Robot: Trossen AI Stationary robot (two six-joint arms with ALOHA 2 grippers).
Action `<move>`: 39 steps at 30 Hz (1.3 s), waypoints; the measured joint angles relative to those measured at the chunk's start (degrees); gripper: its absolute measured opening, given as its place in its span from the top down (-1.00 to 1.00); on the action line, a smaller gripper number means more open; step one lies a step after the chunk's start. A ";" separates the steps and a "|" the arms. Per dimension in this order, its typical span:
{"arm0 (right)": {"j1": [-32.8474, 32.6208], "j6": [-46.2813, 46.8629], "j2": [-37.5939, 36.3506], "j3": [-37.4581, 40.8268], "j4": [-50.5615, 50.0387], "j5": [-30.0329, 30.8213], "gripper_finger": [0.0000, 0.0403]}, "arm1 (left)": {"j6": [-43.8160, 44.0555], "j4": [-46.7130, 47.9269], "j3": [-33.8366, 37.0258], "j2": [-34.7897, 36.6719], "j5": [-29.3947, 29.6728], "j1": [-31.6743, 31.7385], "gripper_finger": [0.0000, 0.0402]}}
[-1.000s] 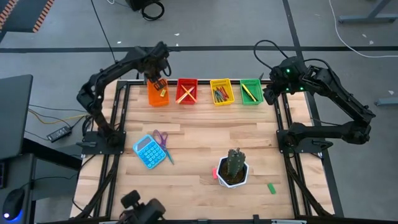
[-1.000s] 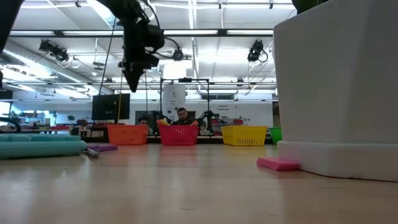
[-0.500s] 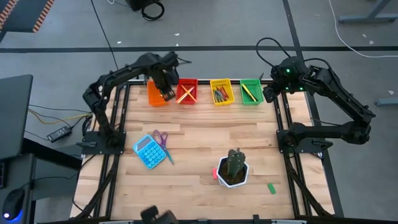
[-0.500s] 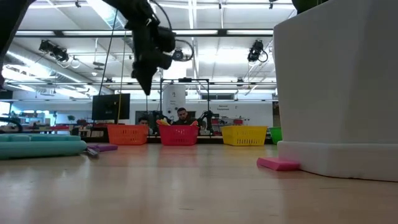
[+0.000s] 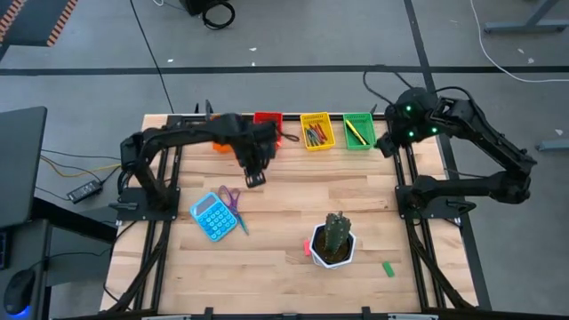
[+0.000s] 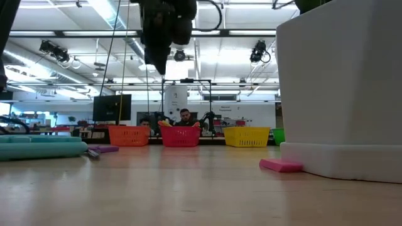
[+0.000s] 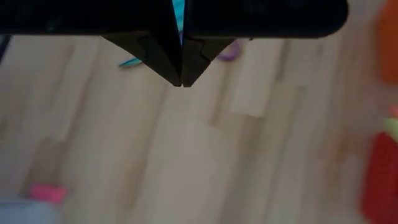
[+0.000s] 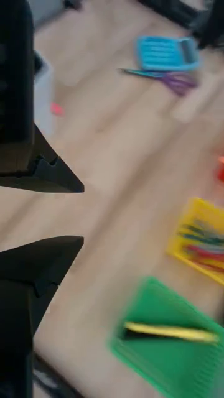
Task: Sort crayons/erasers/pens/pencils in bins
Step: Put the green eraser into the orange bin
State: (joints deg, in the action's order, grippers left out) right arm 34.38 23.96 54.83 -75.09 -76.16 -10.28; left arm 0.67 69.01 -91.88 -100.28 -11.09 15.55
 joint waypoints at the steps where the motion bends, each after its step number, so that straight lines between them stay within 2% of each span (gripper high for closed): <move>1: -0.81 1.89 0.00 0.00 -2.09 -0.73 0.36 | 2.05 -1.24 0.83 0.86 0.01 -1.30 0.93; 8: -8.84 14.79 -0.52 0.02 -12.62 -1.84 0.36 | 21.41 -13.26 10.06 7.82 4.19 -10.71 0.96; 12: -16.10 21.02 -1.02 0.02 -13.86 -1.74 0.36 | 31.69 -20.84 13.91 10.98 9.17 -16.38 0.89; 16: -25.14 28.95 -0.78 0.02 -13.88 -0.12 0.36 | 37.33 -23.74 14.63 12.23 14.34 -21.20 0.92; 21: -37.46 40.63 0.51 0.73 -13.83 1.66 0.36 | 37.19 -22.49 14.61 12.33 16.41 -24.18 0.97; 26: -50.54 55.93 1.19 6.06 -10.57 -0.36 0.36 | 33.02 -19.87 14.65 12.80 16.50 -23.98 0.91; 29: -57.72 64.33 1.81 11.07 -3.11 -3.35 0.36 | 30.08 -15.36 14.63 14.91 17.83 -23.71 0.87; 34: -66.76 76.80 3.57 18.33 6.06 -5.77 0.30 | 24.84 -4.53 14.63 19.63 24.53 -23.03 0.88; 39: -74.77 89.03 6.36 22.90 19.49 -4.42 0.20 | 17.95 -1.91 14.61 25.59 25.42 -19.57 0.92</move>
State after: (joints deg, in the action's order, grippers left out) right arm -40.39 112.99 61.19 -52.19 -56.67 -14.71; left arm 18.62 67.10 -77.28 -74.68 14.33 -4.02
